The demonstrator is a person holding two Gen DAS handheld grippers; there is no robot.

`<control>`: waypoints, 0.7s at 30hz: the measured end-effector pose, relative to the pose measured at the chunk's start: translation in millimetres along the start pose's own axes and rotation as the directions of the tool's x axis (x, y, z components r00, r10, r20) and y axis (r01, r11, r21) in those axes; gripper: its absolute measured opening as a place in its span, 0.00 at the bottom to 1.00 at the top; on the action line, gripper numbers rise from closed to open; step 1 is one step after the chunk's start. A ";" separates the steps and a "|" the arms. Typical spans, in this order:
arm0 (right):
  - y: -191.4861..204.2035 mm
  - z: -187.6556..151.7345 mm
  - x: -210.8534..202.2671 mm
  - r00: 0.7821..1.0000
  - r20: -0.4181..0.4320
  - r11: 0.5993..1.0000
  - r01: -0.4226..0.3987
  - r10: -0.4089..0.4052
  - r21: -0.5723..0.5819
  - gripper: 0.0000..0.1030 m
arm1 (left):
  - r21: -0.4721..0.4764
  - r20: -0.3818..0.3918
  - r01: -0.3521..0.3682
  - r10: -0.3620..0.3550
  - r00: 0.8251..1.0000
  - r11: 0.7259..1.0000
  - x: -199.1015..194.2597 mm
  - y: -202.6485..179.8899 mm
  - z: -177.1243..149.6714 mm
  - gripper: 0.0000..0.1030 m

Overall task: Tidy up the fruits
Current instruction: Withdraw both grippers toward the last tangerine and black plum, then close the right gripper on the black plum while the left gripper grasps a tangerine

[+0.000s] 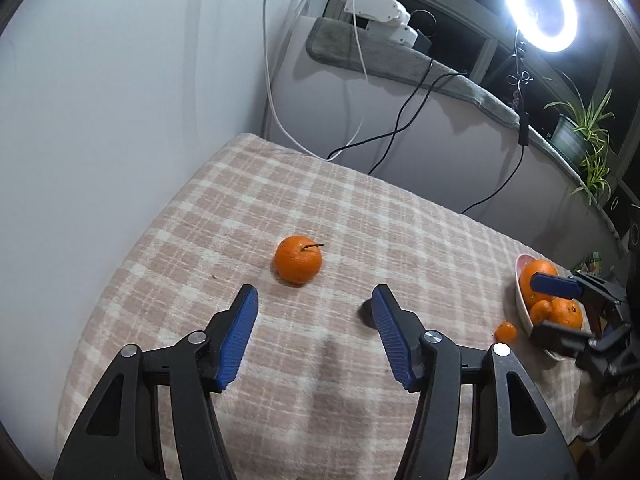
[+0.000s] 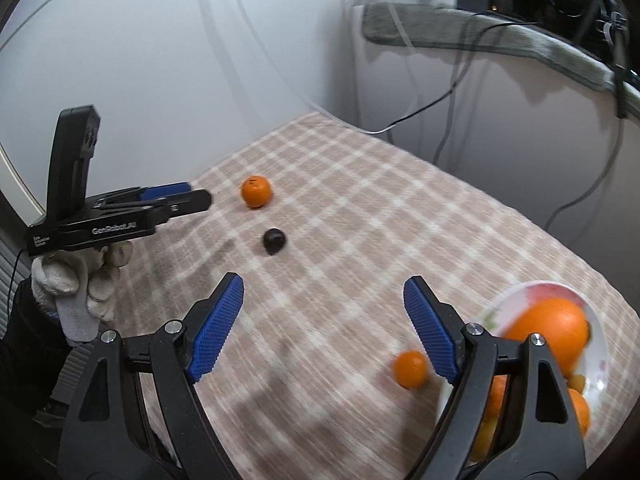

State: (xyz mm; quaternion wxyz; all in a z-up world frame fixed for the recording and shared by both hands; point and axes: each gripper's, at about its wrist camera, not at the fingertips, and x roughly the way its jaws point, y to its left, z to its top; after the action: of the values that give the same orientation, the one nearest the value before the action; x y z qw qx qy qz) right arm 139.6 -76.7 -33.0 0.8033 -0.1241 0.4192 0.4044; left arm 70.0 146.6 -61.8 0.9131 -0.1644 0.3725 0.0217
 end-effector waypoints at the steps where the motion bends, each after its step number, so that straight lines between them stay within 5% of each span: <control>1: 5.0 1.9 5.9 1.000 -0.004 1.000 -0.006 0.006 -0.009 0.82 | 0.000 -0.003 0.002 -0.002 1.000 1.000 3.2 1.8 0.7 0.52; 6: 23.7 9.2 32.0 0.999 -0.031 0.999 -0.025 0.024 -0.038 0.81 | 0.001 -0.015 0.006 -0.006 1.000 1.000 15.5 8.2 5.7 0.47; 14: 47.3 22.0 73.6 0.994 -0.100 0.996 -0.053 0.046 -0.073 0.57 | 0.031 -0.044 -0.007 0.008 0.999 1.000 37.7 12.2 13.9 0.44; 21: 52.9 32.2 95.2 0.991 -0.130 0.996 -0.054 0.044 -0.075 0.50 | 0.057 -0.054 -0.009 0.012 0.998 0.998 47.3 8.7 17.4 0.43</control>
State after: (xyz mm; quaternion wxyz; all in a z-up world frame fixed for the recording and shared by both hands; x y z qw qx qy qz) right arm 148.8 26.5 -79.3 0.7591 -0.1709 0.4565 0.4315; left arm 114.5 156.4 -85.1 0.9068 -0.1367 0.3986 0.0115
